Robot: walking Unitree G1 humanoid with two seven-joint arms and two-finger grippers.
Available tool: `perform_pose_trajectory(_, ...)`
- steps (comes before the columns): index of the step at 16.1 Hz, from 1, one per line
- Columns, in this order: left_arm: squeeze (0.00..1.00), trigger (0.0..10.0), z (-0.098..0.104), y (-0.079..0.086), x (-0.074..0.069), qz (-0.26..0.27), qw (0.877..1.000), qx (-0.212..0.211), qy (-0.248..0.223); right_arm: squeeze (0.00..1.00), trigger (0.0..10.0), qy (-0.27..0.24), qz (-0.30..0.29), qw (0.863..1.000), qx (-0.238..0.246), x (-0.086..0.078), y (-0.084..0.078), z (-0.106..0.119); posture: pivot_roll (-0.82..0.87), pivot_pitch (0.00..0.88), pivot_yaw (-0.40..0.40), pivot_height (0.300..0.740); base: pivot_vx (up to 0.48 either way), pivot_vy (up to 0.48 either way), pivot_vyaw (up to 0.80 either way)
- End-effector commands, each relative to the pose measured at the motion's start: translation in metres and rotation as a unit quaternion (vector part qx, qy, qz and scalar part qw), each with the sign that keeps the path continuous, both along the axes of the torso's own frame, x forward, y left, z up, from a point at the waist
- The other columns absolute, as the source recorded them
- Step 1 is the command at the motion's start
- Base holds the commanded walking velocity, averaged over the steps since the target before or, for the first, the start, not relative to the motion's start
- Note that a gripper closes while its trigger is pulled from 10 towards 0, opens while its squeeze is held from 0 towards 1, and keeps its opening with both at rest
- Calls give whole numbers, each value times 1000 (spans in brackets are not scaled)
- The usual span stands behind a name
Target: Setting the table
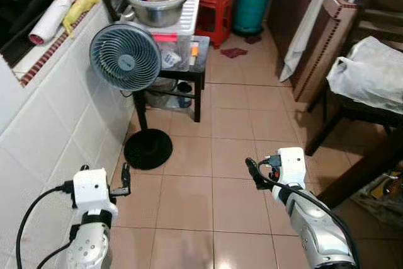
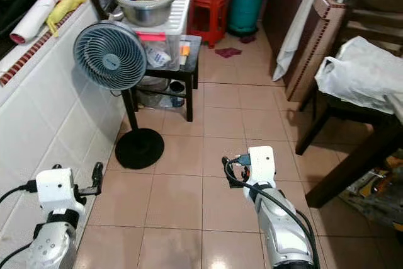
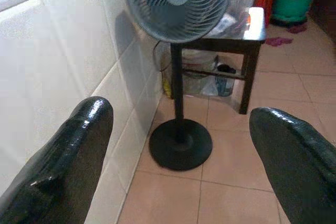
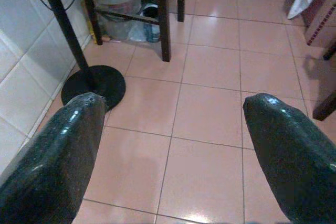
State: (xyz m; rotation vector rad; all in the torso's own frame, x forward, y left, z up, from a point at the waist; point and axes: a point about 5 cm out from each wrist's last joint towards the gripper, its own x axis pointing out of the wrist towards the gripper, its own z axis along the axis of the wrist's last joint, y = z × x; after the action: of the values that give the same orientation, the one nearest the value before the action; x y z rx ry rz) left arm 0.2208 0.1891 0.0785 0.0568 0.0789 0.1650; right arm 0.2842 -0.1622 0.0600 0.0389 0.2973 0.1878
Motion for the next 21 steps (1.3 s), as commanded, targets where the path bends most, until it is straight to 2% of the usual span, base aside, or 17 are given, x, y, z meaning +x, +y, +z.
perform_pose_trajectory(1, 0, 10000, 0, -1, 3, -8, 1000, -5, 5, 0, 10000, -13, -8, 1000, 9, 2, -3, 4, -99, 79, 2, 740, 0, 0, -744)
perform_pose_trajectory(4, 0, 10000, 4, 1, 8, -18, 1000, -6, -2, 0, 10000, -13, -10, 1000, 6, 1, -2, 3, -103, 83, 17, 740, 0, 0, 0)
perform_pose_trajectory(7, 0, 10000, 5, 0, 10, -34, 999, -17, -2, 0, 10000, -13, -15, 1000, 12, -2, -1, 2, -114, 83, 29, 740, 0, 0, -800)
perform_pose_trajectory(13, 0, 10000, 3, -5, 10, -43, 999, -23, 1, 0, 10000, -12, -16, 1000, 9, -3, -3, 1, -114, 83, 23, 740, 308, 0, -76)
perform_pose_trajectory(21, 0, 10000, -2, -8, 5, -47, 998, -29, 11, 0, 10000, -9, -5, 1000, 6, -3, -1, 1, -113, 84, 17, 740, 374, 0, -766)
